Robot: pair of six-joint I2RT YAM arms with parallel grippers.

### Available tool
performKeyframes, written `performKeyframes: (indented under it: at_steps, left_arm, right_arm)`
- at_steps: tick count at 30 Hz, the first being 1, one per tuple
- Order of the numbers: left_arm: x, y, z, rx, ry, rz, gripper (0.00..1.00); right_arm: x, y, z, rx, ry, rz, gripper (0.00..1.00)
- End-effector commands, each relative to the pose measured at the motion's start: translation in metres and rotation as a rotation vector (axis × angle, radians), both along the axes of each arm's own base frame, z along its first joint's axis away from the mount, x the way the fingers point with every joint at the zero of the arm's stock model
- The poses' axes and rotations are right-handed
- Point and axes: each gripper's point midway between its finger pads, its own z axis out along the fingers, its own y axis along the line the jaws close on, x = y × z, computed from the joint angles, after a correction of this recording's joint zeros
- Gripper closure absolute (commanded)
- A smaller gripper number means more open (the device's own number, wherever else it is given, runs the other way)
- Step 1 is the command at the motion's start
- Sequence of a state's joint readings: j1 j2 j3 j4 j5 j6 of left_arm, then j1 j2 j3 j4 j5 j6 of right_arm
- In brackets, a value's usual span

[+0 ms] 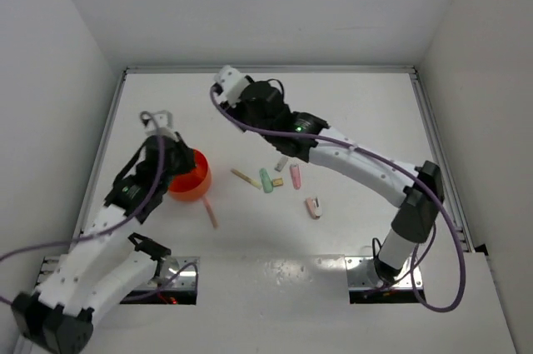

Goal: Sort the stationery into containers
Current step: Pick up the pen from the center of the board.

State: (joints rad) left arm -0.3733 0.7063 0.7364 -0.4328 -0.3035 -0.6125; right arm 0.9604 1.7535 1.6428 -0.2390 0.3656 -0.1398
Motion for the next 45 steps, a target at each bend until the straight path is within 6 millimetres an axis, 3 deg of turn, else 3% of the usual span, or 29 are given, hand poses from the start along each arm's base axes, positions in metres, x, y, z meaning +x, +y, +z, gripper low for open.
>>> performKeyframes:
  at_steps: [1, 2, 3, 4, 5, 7, 8, 12, 14, 19, 21, 28, 33, 36, 45]
  left_arm:
    - [-0.029, -0.049, -0.079, 0.048, 0.351, -0.212, 0.76]
    - [-0.032, -0.055, -0.083, 0.051, 0.383, -0.189, 0.64]
    - [-0.035, -0.068, -0.086, 0.082, 0.387, -0.206, 0.49]
    - [-0.041, -0.071, -0.089, 0.086, 0.398, -0.2, 0.44]
    - [-0.044, -0.075, -0.091, 0.043, 0.414, -0.152, 0.38]
    - [-0.056, -0.085, -0.096, 0.04, 0.432, -0.136, 0.38]
    - [-0.059, -0.089, -0.096, -0.03, 0.44, -0.073, 0.38]
    - [-0.077, -0.098, -0.122, -0.032, 0.483, 0.018, 0.41]
    - [-0.083, -0.098, -0.132, 0.004, 0.482, 0.057, 0.5]
    - [-0.099, -0.096, -0.165, 0.095, 0.481, 0.195, 0.56]
    - [-0.099, -0.093, -0.166, 0.122, 0.434, 0.217, 0.51]
    - [-0.092, -0.087, -0.161, 0.112, 0.373, 0.282, 0.49]
    - [-0.098, -0.068, -0.179, 0.129, 0.384, 0.336, 0.46]
    - [-0.098, -0.066, -0.187, 0.108, 0.38, 0.346, 0.46]
    - [-0.088, -0.057, -0.192, 0.105, 0.348, 0.371, 0.48]
  right_arm:
    - [0.021, -0.067, -0.056, -0.176, 0.018, -0.171, 0.63]
    - [0.027, -0.087, -0.052, -0.125, 0.022, -0.226, 0.9]
    - [0.024, -0.1, -0.074, -0.135, 0.062, -0.237, 1.0]
    - [0.024, -0.108, -0.08, -0.122, 0.085, -0.25, 1.0]
    - [0.026, -0.12, -0.082, -0.076, 0.114, -0.288, 0.87]
    - [0.019, -0.126, -0.1, -0.058, 0.183, -0.276, 0.45]
    - [0.017, -0.124, -0.106, -0.035, 0.216, -0.266, 0.42]
    - [0.02, -0.138, -0.107, -0.013, 0.249, -0.287, 0.42]
    - [0.021, -0.141, -0.102, 0.005, 0.249, -0.279, 0.43]
    - [0.018, -0.151, -0.116, 0.02, 0.299, -0.283, 0.43]
    - [0.018, -0.156, -0.116, 0.032, 0.307, -0.292, 0.43]
    - [0.02, -0.169, -0.126, 0.041, 0.336, -0.299, 0.43]
    - [0.021, -0.17, -0.126, 0.069, 0.357, -0.298, 0.43]
    - [0.022, -0.171, -0.127, 0.076, 0.364, -0.291, 0.43]
    - [0.024, -0.173, -0.131, 0.088, 0.386, -0.291, 0.43]
